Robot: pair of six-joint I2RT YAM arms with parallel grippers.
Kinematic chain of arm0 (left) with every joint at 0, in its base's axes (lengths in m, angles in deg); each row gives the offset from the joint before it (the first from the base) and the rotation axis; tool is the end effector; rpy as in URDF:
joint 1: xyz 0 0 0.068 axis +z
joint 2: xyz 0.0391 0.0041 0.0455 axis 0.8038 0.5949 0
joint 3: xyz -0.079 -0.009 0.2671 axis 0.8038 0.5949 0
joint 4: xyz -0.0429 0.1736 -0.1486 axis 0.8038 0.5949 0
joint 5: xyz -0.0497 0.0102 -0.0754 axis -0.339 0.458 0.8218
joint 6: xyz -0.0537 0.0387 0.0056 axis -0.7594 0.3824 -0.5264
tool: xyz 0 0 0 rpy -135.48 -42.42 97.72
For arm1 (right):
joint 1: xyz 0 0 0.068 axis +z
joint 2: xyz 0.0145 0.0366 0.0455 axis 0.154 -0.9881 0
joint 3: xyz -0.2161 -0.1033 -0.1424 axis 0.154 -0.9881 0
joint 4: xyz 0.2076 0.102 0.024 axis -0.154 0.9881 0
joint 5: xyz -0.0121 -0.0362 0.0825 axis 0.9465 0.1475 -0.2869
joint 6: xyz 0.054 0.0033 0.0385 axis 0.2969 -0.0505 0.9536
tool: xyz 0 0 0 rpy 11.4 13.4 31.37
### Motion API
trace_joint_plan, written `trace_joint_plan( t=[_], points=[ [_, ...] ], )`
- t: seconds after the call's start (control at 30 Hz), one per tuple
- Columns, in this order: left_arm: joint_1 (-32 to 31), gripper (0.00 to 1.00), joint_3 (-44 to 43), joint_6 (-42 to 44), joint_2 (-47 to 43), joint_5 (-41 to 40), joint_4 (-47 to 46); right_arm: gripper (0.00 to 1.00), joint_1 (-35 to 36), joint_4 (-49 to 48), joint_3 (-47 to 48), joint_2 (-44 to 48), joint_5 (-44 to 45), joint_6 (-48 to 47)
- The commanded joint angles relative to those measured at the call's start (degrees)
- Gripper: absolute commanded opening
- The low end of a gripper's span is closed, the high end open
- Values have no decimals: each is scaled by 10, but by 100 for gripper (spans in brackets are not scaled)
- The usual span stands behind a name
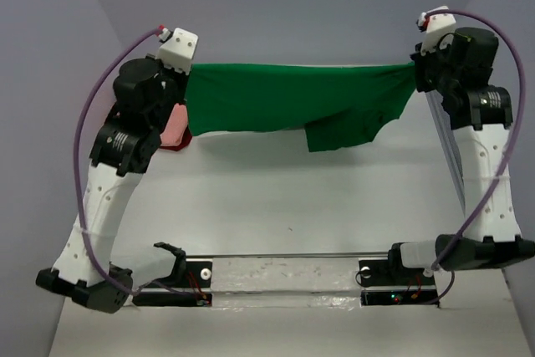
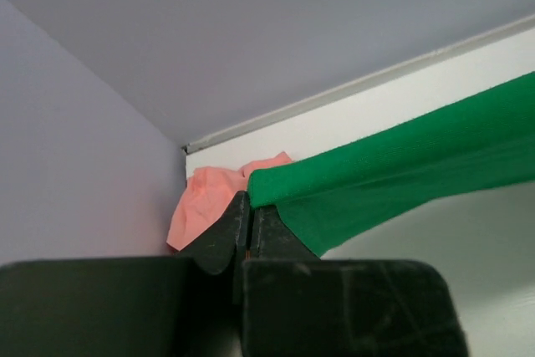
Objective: Fold and stack the t-shirts
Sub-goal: Flatten the tshirt out
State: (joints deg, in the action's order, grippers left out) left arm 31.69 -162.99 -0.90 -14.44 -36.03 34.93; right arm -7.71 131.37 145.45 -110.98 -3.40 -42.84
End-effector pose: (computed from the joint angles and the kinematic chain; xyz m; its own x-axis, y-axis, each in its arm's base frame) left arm 0.2008 -0.0672 0.4972 0.0119 0.3830 -0.9237 0.1507 0.9125 0.3803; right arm 0.2536 0.0032 0.4728 -0.3783 -0.3636 -0.8513 -0.1300 0.9314 -0.3401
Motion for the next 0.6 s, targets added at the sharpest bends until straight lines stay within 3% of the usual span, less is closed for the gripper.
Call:
trace_joint_plan(
  t=[0.0,0.23,0.43,0.57],
  points=[
    [24,0,1,11,-79,50,-23,0,-4,-74,20,70,-10,22],
    [71,0,-46,-13,-95,132,-8,0,-4,-78,84,87,35,37],
    [73,0,-21,-9,-73,126,-37,0,-4,-106,82,42,92,16],
    [73,0,25,-8,-45,111,-83,0,-4,-180,35,-5,107,1]
  ],
)
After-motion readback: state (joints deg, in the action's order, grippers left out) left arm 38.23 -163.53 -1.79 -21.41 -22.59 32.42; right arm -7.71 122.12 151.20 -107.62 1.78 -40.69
